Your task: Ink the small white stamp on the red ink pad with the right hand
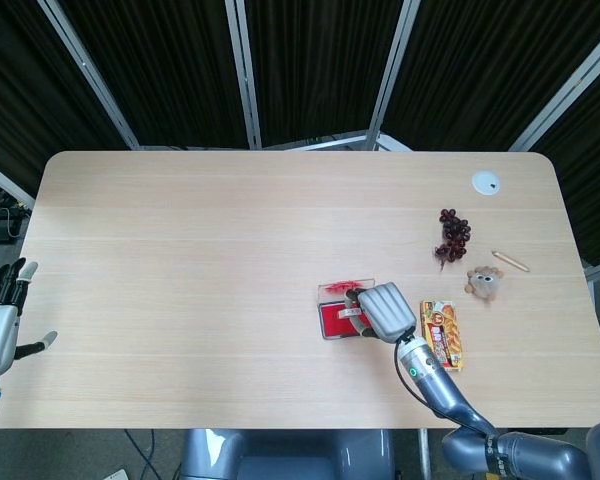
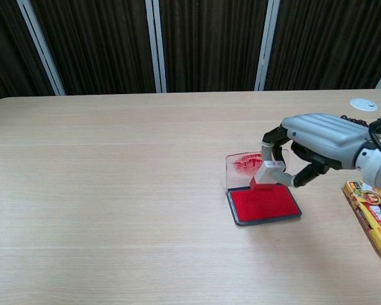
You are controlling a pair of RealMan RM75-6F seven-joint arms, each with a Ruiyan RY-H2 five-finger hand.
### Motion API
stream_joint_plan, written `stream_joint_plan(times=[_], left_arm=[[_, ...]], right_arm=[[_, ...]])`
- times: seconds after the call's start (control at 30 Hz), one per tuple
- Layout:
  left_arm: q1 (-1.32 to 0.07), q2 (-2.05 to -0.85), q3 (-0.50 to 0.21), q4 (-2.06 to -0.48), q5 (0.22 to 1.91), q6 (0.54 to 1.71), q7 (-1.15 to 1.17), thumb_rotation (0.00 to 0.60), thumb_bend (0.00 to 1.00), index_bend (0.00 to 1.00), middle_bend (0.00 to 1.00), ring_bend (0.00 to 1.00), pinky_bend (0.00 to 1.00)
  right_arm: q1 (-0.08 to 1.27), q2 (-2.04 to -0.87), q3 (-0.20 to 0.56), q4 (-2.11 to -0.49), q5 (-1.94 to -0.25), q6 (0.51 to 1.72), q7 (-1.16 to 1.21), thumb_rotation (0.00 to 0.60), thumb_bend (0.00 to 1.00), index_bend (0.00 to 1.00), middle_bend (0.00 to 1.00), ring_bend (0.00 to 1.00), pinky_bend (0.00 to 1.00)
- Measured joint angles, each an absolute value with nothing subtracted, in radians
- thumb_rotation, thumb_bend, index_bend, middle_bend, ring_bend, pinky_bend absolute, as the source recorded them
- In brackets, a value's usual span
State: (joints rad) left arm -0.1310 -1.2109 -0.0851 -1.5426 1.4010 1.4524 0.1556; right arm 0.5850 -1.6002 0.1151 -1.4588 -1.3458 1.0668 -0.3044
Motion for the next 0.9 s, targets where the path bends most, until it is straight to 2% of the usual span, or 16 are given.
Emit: stream_joint_plan(times=[0.43,0.77,0.9], left_arm=[[-0.128,-1.208,-0.08,-1.551,1.411,1.459,0.155,0.6,0.0,0.0,0.0,0.0,0.0],[-0.127,-1.205,-0.082,-1.547,1.405,1.455,0.148,0.6,0.0,0.0,0.0,0.0,0.0],[-0.128,-1.205,-0.082,-1.546,1.404,1.453,0.149,0.6,0.0,0.0,0.0,0.0,0.0]], right_arm=[[0.531,-1.554,-0.05,-1.487,-1.555,1.13,-0.374,0.6,0.45,0.54,0.57,0.87,1.0],[0.519,-1.591,-0.063,-1.422,-1.564,1.11,-0.385,0.6,0.44,0.53,0.57,0.87,1.0],[0.518,-1.594,-0.065,-1.416,-1.563,1.098,-0.366,0.6,0.36,0.5,0.57,0.87,1.0]])
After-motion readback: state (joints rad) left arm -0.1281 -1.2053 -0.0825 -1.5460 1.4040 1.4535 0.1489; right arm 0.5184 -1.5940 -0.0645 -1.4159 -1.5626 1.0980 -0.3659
